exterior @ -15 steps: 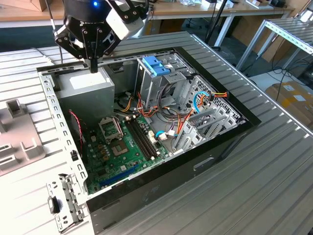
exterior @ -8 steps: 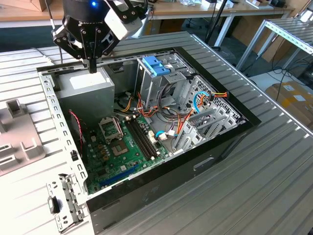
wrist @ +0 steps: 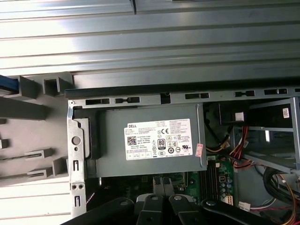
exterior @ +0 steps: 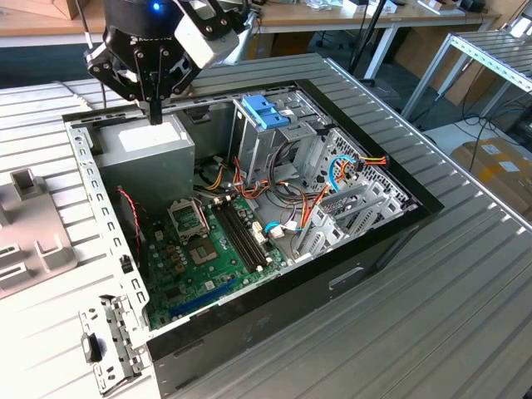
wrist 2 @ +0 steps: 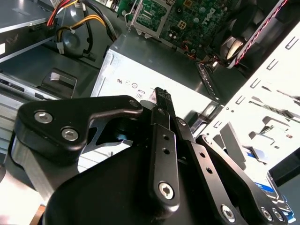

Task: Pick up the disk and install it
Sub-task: 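Reach for the disk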

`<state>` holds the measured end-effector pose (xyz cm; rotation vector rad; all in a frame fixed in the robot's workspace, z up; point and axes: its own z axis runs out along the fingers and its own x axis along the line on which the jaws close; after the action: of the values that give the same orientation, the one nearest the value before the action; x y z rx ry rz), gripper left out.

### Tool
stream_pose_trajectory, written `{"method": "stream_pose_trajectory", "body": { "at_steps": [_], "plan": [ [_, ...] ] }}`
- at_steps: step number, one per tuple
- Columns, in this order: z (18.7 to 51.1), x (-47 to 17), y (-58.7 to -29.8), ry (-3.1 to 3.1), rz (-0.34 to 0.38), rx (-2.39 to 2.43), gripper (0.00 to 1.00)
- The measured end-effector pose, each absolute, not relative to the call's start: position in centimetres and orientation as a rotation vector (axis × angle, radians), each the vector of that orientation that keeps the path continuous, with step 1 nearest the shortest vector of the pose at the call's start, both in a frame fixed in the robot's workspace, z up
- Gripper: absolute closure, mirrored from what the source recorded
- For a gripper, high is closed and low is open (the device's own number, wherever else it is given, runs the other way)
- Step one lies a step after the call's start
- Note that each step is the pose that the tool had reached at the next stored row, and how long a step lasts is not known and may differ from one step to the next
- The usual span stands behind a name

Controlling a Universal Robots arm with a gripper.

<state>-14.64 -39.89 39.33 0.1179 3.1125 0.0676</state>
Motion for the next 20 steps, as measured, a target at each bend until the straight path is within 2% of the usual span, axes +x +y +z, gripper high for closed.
{"method": "stream_pose_trajectory", "body": {
  "at_steps": [20],
  "plan": [
    [39.33,-15.28,-39.89,3.112,0.068,0.118,0.89]
  ]
}}
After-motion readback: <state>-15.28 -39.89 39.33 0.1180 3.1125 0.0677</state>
